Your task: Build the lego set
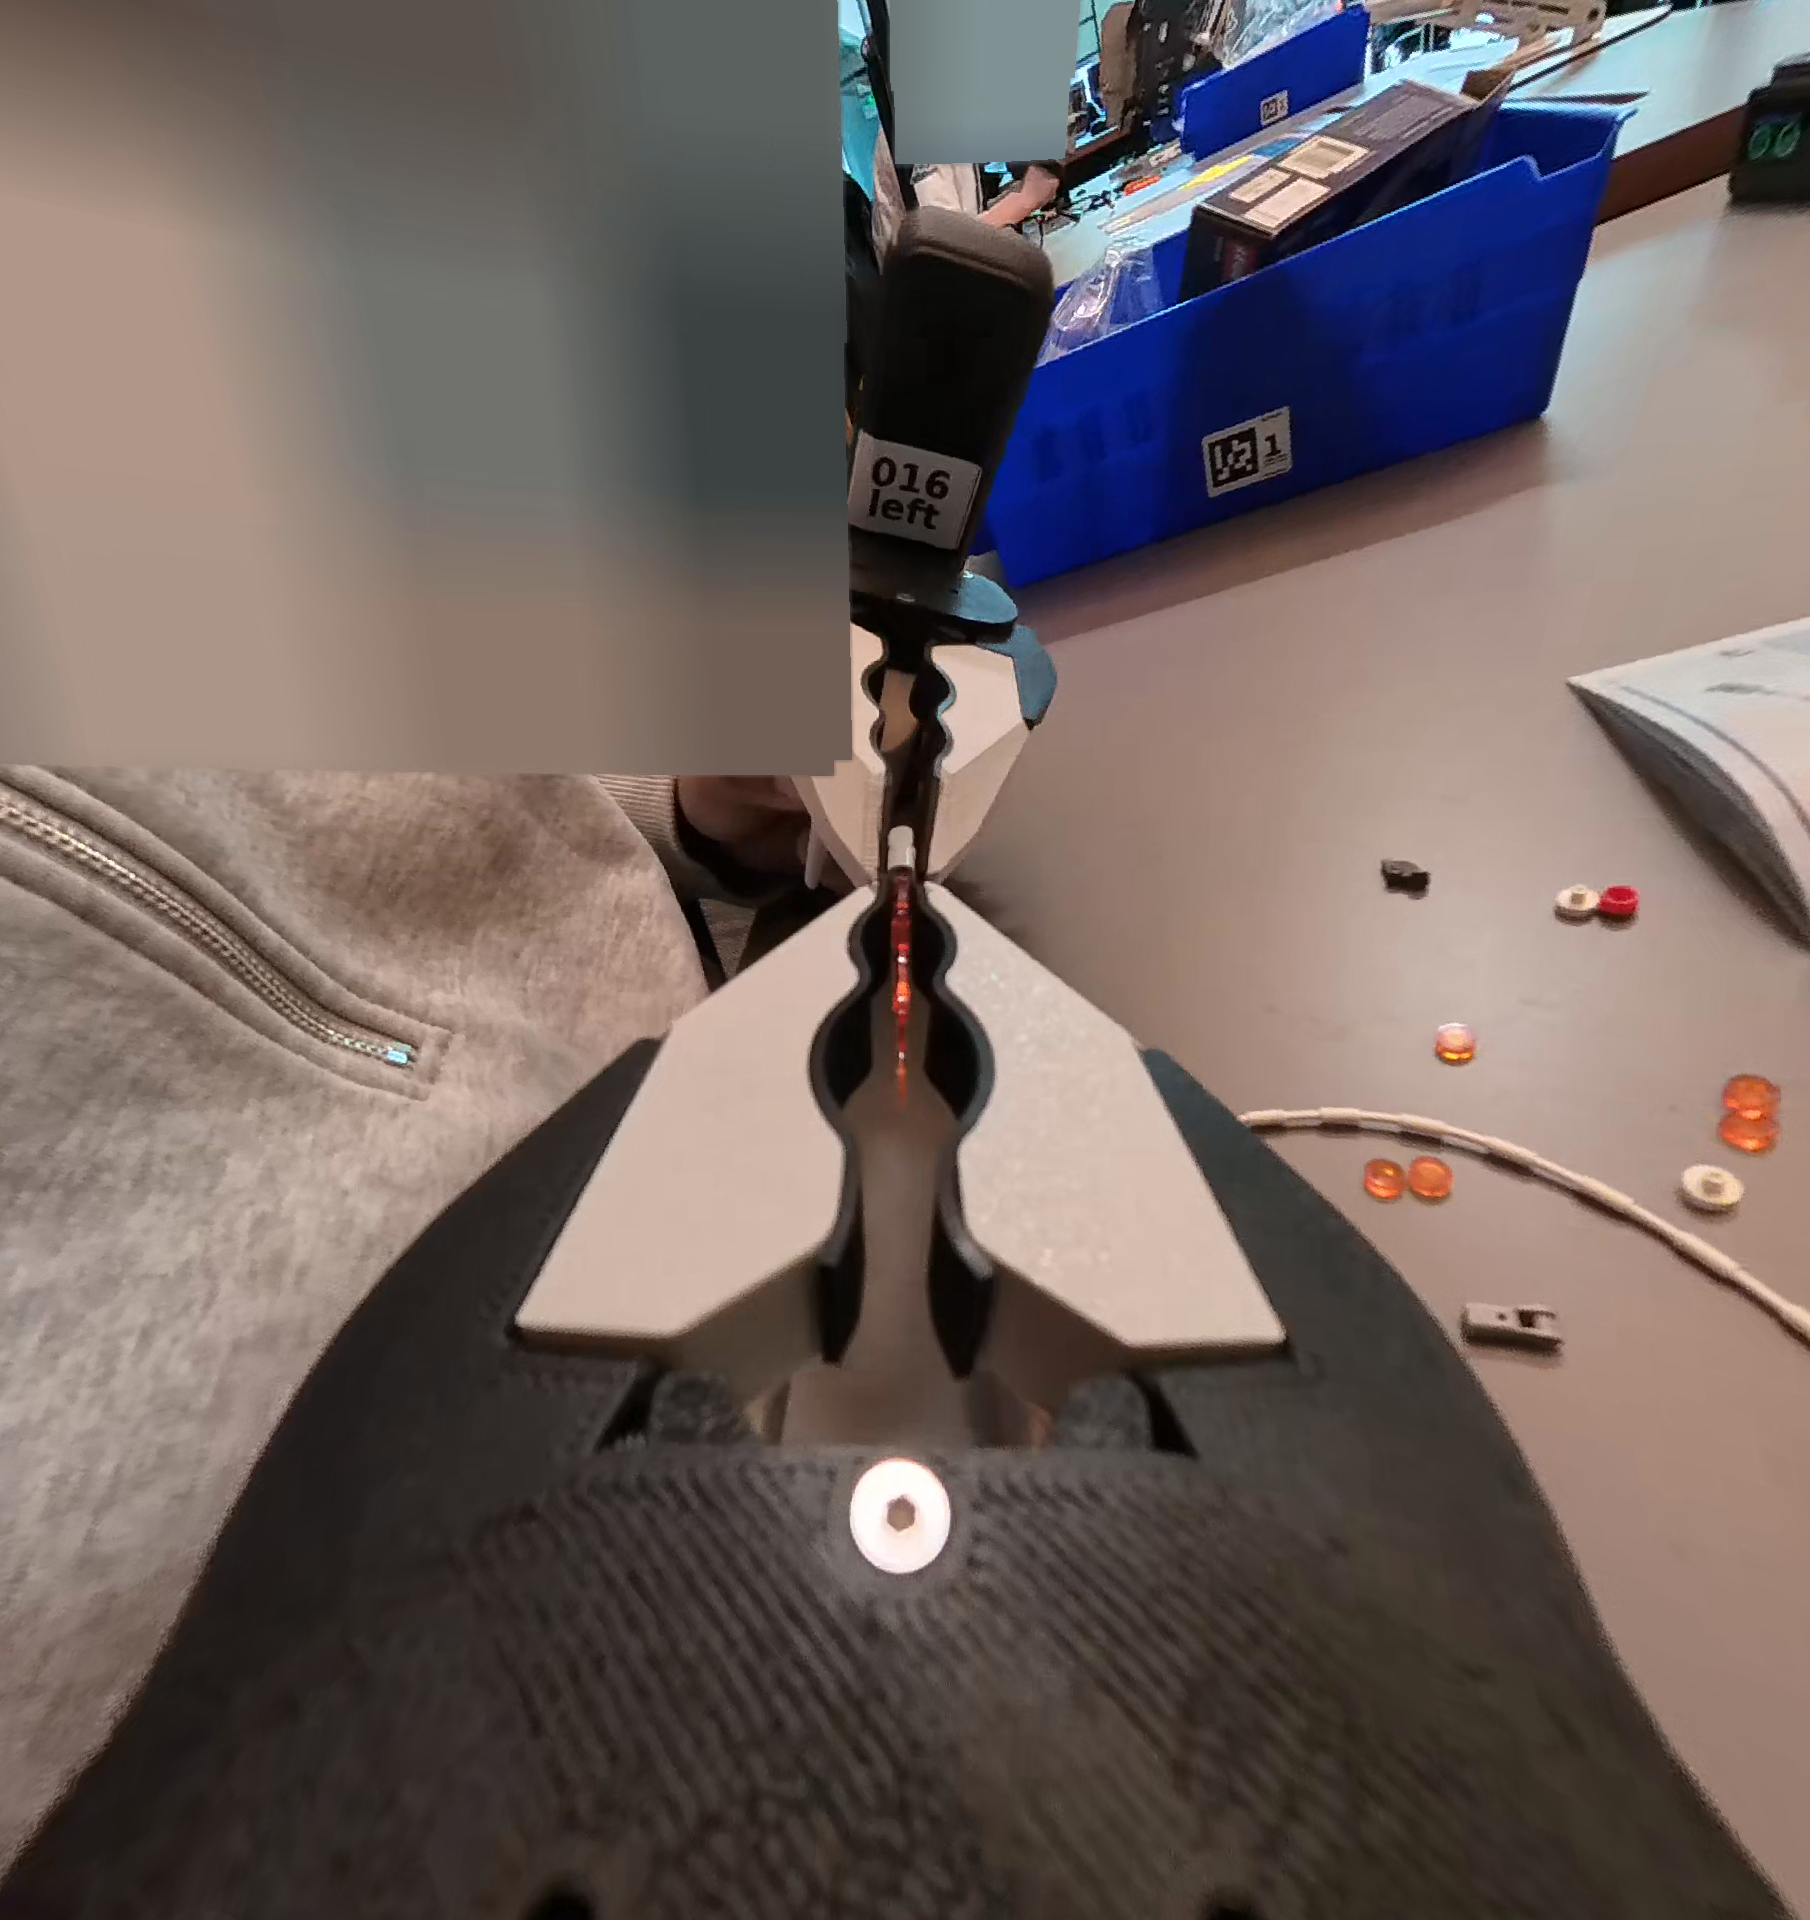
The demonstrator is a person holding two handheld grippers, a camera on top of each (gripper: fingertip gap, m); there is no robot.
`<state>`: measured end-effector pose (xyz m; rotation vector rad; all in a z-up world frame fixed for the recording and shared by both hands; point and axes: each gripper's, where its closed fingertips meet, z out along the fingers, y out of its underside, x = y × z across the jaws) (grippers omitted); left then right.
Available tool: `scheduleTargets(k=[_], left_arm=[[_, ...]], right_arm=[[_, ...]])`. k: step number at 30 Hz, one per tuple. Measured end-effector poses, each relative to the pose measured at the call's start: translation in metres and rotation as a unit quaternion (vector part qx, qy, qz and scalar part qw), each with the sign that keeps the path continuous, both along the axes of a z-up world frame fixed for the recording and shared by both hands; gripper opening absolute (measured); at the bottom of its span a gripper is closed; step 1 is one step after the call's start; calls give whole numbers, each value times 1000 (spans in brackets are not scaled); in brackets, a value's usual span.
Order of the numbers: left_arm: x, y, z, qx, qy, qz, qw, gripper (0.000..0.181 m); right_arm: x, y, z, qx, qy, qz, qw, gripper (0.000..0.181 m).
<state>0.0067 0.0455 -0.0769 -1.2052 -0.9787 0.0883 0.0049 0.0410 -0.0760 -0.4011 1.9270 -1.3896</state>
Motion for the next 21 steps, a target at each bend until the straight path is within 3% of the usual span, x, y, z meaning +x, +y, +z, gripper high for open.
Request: scheduleTargets(k=[8, 21], left_arm=[[0, 0, -1, 18, -9, -7, 1000, 2], [1, 1, 0, -5, 10, -1, 1000, 2]], right_arm=[[1, 0, -1, -22, 39, -5, 999, 0], [1, 1, 1, -10, 9, 4, 1000, 0]])
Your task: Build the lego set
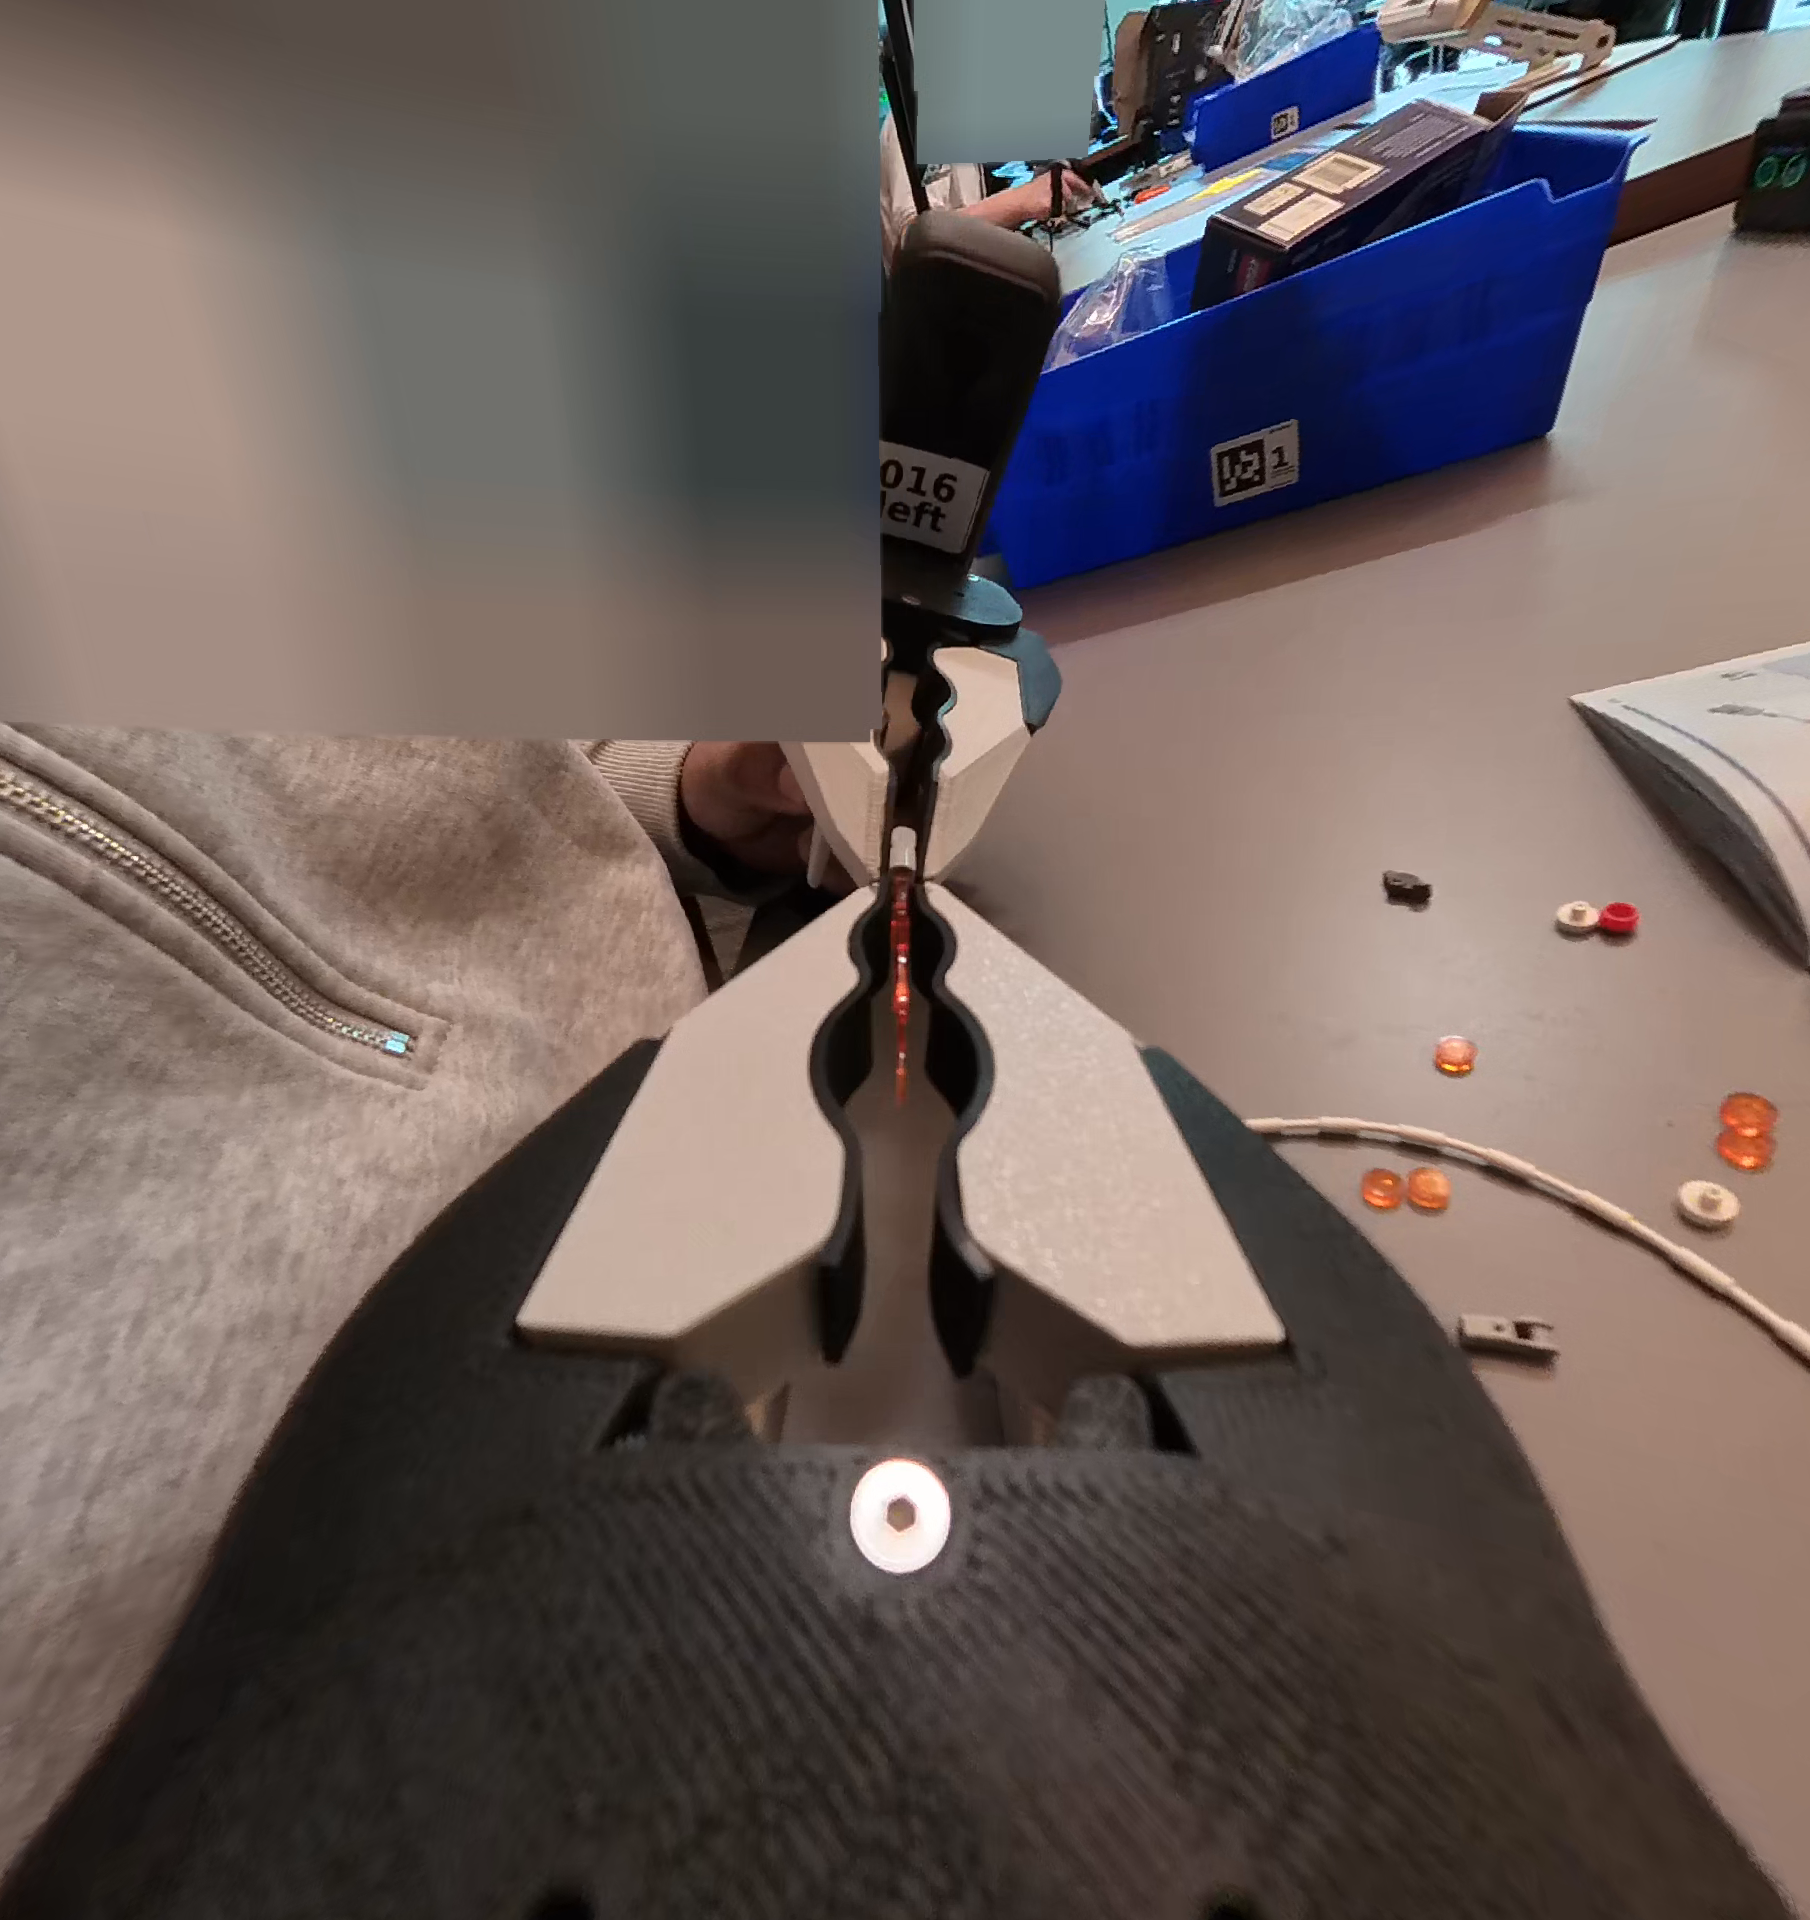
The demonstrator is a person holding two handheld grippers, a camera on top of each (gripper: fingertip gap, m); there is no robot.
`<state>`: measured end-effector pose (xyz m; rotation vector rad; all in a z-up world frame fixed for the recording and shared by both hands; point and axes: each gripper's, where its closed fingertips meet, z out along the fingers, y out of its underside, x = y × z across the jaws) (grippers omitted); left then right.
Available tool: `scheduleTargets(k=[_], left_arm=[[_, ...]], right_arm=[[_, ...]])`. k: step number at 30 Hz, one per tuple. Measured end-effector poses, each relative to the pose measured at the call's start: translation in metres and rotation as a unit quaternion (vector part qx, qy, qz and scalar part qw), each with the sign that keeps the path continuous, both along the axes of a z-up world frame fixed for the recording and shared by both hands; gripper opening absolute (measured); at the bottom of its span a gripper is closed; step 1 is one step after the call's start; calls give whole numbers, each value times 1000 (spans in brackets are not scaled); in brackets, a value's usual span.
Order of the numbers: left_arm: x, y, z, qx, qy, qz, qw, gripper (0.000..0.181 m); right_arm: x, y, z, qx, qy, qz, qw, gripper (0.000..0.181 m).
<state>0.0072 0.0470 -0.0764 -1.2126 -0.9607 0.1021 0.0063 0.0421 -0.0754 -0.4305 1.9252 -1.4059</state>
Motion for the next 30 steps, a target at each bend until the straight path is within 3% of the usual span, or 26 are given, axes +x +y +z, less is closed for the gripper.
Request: scheduleTargets(k=[19, 25, 30], left_arm=[[2, 3, 2, -52, 32, 7, 998, 2], [4, 5, 11, -12, 44, -9, 999, 6], [6, 8, 9, -42, 55, -11, 998, 3]], right_arm=[[1, 2, 2, 37, -74, 28, 996, 0], [2, 4, 8, -27, -9, 20, 999, 0], [5, 8, 9, -92, 80, 13, 992, 0]])
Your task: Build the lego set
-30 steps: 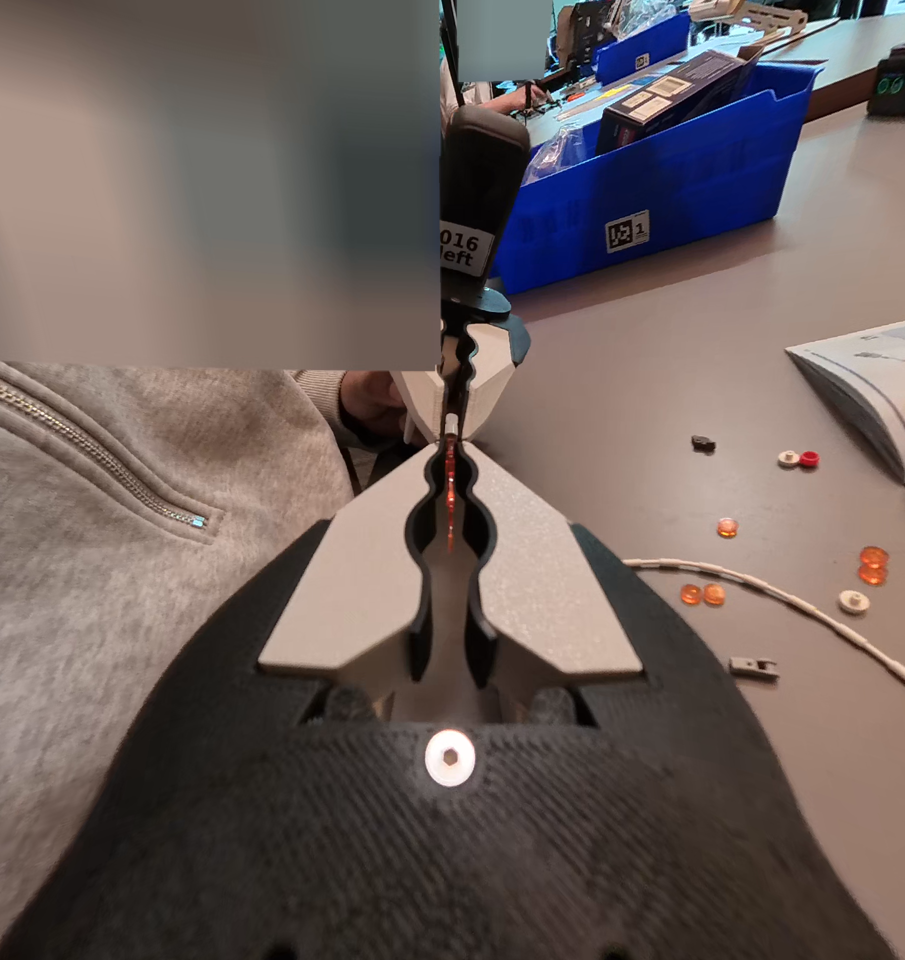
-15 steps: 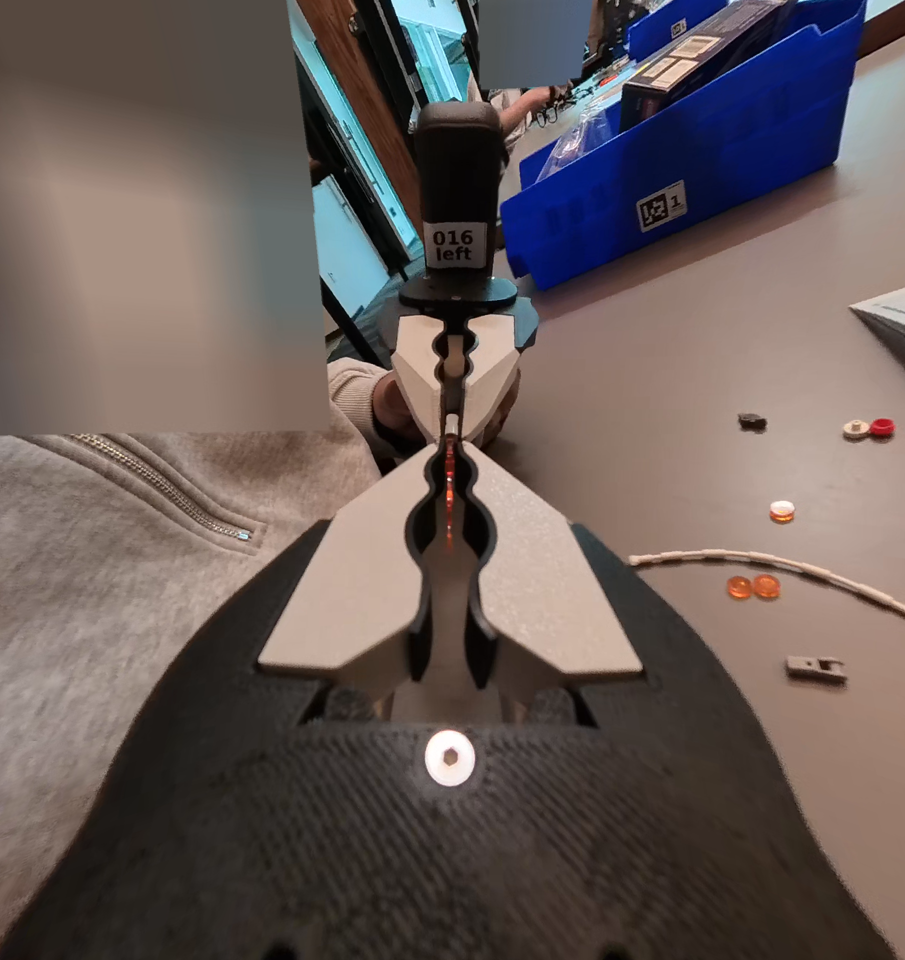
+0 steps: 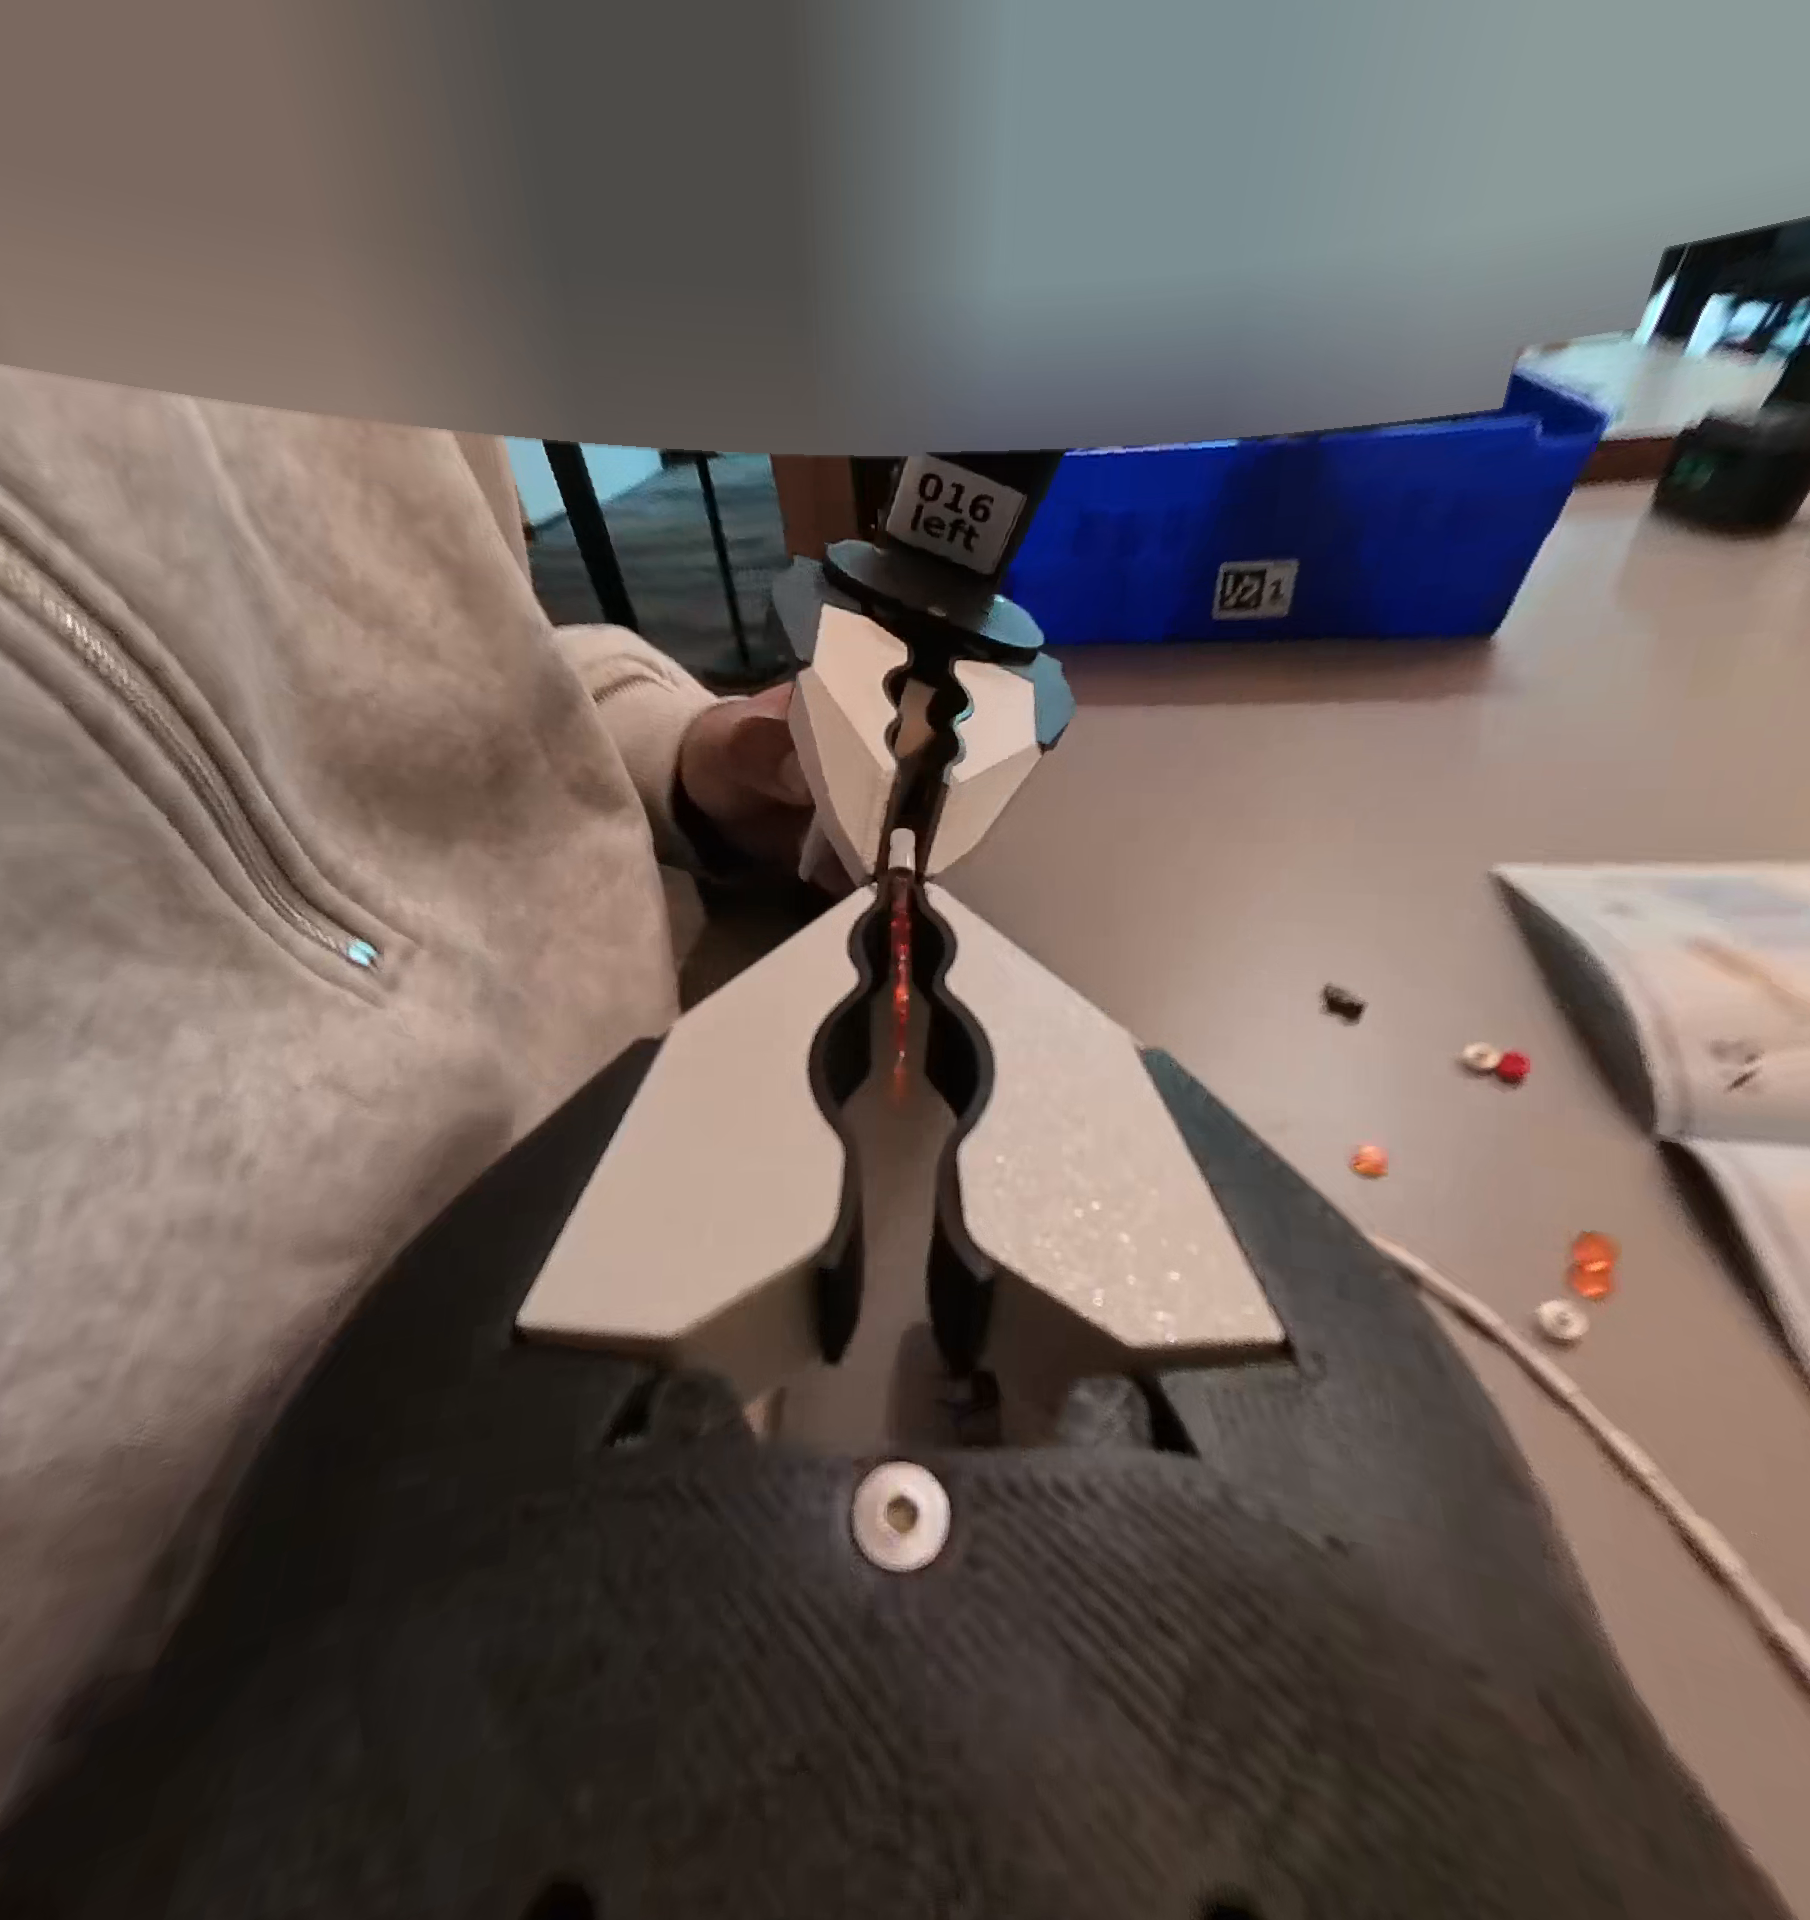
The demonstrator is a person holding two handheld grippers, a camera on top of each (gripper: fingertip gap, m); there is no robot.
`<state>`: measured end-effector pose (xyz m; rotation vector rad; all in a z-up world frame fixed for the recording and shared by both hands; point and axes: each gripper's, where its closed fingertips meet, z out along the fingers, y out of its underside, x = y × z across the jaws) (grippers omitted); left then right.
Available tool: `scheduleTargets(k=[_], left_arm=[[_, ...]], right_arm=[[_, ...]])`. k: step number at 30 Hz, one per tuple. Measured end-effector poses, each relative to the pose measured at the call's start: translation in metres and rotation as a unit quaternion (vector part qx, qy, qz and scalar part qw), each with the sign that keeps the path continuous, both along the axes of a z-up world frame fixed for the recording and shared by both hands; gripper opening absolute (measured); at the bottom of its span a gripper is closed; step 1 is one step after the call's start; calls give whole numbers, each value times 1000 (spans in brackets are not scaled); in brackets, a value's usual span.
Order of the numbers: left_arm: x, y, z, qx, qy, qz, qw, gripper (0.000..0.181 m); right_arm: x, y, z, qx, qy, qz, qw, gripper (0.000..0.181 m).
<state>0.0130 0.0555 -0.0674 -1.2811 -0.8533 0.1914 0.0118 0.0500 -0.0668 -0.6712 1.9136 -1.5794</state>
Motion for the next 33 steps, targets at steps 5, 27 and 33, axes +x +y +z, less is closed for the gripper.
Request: scheduleTargets(k=[5, 27, 33], left_arm=[[3, 2, -1, -21, 14, -3, 1000, 2], [-6, -10, 13, 37, 20, 16, 999, 17], [-23, -27, 29, 56, 41, 45, 997, 27]], right_arm=[[4, 2, -1, -20, 30, 2, 999, 0], [-16, -2, 13, -28, -21, -34, 999, 0], [-46, -1, 32, -62, -46, -94, 993, 0]])
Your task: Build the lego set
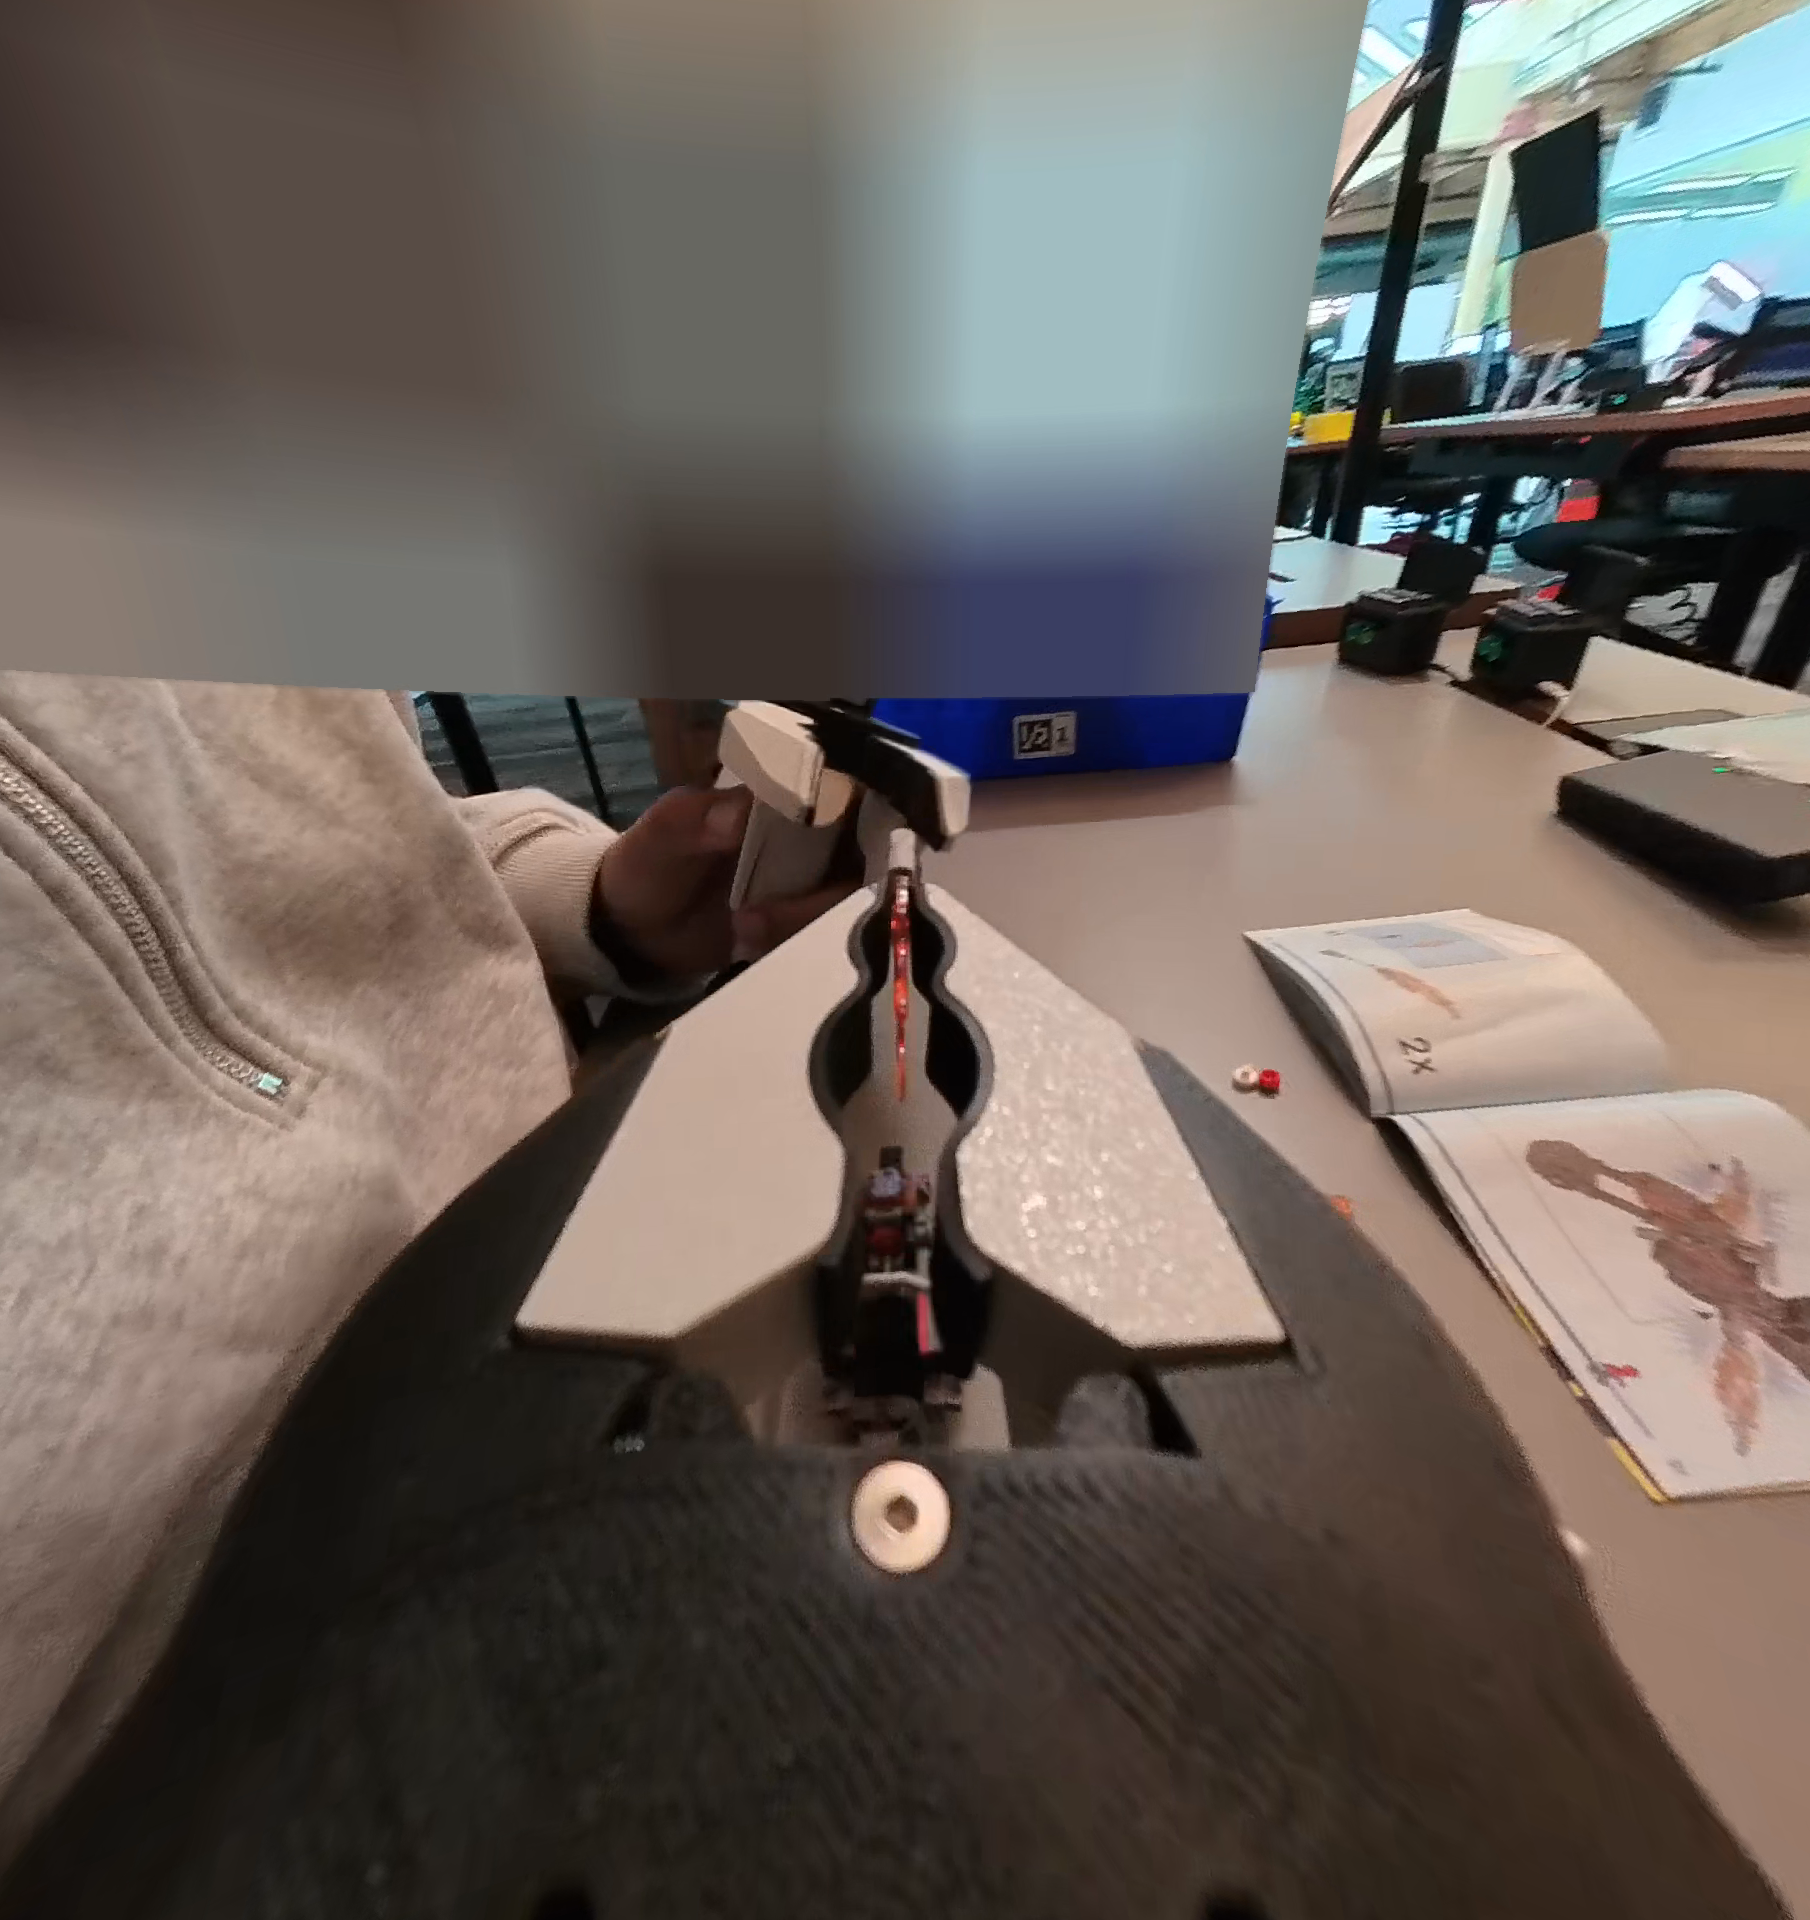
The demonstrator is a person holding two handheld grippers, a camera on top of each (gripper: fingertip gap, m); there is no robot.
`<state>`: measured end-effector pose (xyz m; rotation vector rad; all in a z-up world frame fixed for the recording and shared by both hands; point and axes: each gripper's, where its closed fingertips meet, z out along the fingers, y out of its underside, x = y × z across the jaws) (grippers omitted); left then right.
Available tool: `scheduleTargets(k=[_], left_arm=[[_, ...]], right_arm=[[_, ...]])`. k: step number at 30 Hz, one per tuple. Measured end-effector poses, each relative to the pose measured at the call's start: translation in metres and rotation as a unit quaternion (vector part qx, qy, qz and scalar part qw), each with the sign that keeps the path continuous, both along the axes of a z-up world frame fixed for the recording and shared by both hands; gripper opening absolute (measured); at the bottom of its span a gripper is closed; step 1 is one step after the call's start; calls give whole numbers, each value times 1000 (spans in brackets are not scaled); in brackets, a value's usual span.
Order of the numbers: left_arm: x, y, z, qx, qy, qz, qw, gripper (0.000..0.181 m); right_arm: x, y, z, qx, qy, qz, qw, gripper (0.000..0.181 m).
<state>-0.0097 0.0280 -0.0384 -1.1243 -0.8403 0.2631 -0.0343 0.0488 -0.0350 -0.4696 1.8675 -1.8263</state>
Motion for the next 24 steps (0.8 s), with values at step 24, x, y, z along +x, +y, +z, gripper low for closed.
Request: scheduleTargets(k=[24], left_arm=[[-16, -12, 7, 11, 37, -24, 999, 30]], right_arm=[[-42, -5, -3, 7, 9, -91, 996, 0]])
